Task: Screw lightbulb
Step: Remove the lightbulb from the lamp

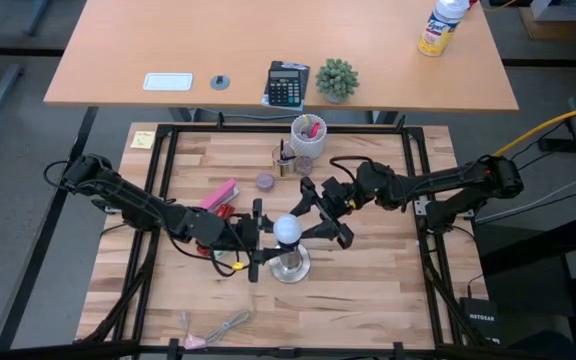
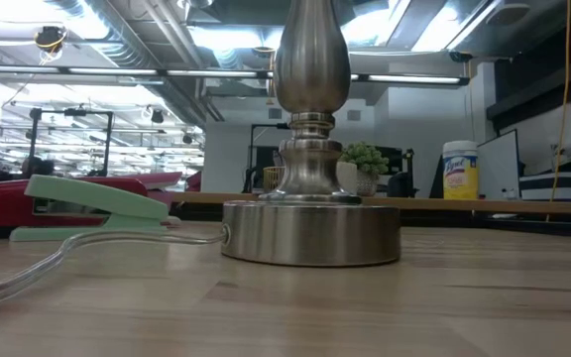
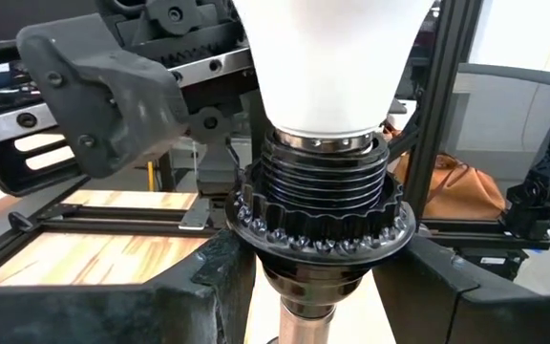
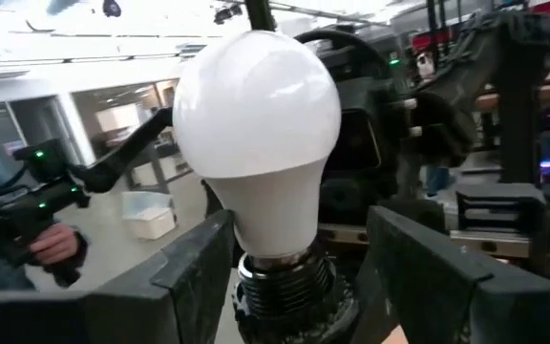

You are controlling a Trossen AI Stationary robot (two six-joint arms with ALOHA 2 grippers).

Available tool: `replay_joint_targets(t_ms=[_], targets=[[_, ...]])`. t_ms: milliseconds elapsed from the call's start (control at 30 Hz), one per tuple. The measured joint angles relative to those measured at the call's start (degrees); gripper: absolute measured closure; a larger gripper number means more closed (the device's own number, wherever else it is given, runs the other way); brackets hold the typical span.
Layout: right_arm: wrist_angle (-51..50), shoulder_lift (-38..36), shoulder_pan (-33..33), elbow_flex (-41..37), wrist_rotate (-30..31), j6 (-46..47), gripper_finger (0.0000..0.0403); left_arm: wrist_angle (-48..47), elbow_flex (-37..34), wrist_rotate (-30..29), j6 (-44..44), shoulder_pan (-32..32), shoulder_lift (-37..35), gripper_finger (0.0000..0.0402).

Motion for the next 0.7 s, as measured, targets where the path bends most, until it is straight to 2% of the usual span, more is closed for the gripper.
replay_joint_targets(t_ms=[267, 500, 700], targets=[[1.6, 0.0, 3.1, 0.0, 1.5, -2.5, 0.0157, -0.1, 0.0, 0.2, 0.1, 0.7, 0.0, 0.0231], [1.9, 0.6, 5.0, 0.0, 12.3, -4.1, 0.0157, -0.1, 0.0, 0.2, -0.1, 1.2, 0.0, 0.0231], [3.3, 1.6, 5.3, 0.0, 14.7, -4.3, 0.0157, -0.2, 0.0, -0.1, -0.3, 1.3, 0.0, 0.0231]])
